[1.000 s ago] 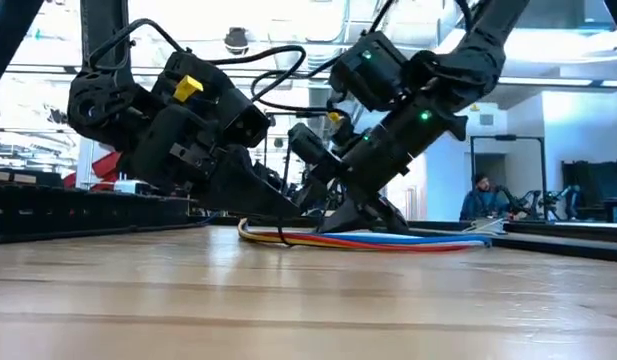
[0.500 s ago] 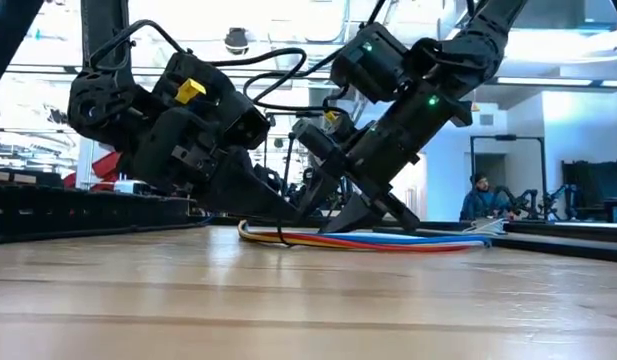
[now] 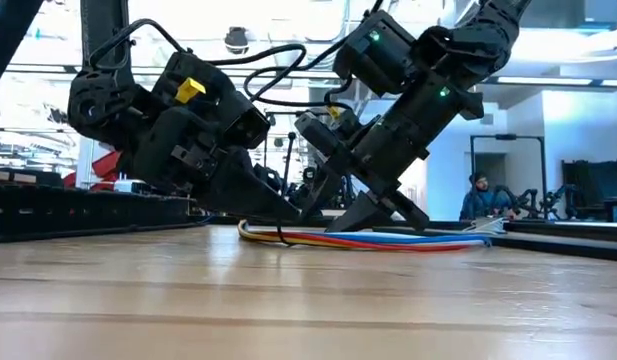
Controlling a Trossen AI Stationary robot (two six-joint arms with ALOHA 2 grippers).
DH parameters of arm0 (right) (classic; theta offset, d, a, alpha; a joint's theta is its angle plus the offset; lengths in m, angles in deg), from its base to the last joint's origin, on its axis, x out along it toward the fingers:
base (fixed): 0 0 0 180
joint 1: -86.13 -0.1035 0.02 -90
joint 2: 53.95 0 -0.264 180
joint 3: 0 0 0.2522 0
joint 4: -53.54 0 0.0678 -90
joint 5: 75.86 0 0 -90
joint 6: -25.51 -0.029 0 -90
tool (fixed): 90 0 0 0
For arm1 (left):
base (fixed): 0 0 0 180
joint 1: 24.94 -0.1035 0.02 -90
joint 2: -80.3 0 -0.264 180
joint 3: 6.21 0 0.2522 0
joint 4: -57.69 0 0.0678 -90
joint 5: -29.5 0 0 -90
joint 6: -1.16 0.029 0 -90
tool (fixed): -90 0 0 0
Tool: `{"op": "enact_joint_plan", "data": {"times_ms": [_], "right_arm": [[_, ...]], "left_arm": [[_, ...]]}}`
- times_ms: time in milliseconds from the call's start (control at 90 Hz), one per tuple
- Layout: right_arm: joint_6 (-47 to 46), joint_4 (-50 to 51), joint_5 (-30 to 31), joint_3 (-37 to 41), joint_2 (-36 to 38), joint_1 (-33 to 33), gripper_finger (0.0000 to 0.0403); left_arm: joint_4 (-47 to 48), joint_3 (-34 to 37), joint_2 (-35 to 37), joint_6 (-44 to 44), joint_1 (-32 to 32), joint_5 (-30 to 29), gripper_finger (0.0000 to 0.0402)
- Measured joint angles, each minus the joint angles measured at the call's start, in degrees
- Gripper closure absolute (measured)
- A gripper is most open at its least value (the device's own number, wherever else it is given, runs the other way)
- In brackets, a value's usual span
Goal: Ziptie cables
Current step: Wrap the black zip tie on the cable
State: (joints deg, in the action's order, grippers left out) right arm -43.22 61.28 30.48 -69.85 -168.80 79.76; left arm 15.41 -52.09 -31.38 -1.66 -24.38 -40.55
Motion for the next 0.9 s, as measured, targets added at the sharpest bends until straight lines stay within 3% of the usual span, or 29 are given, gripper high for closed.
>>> {"op": "enact_joint_plan", "data": {"times_ms": [344,567,900], "right_arm": [[0.25,0.76,2.49,-0.13,-0.07,1.55,0.0226],[7.35,1.18,1.83,-0.13,0.71,2.47,0.0227],[12.04,10.69,3.13,0.31,5.9,3.32,0.0227]], "left_arm": [[0.04,0.02,0.0,-0.03,0.0,0.01,0.0401],[0.04,0.02,0.0,-0.6,0.0,0.02,0.0401],[0.04,0.02,0.0,-0.69,0.0,0.02,0.0401]]}}
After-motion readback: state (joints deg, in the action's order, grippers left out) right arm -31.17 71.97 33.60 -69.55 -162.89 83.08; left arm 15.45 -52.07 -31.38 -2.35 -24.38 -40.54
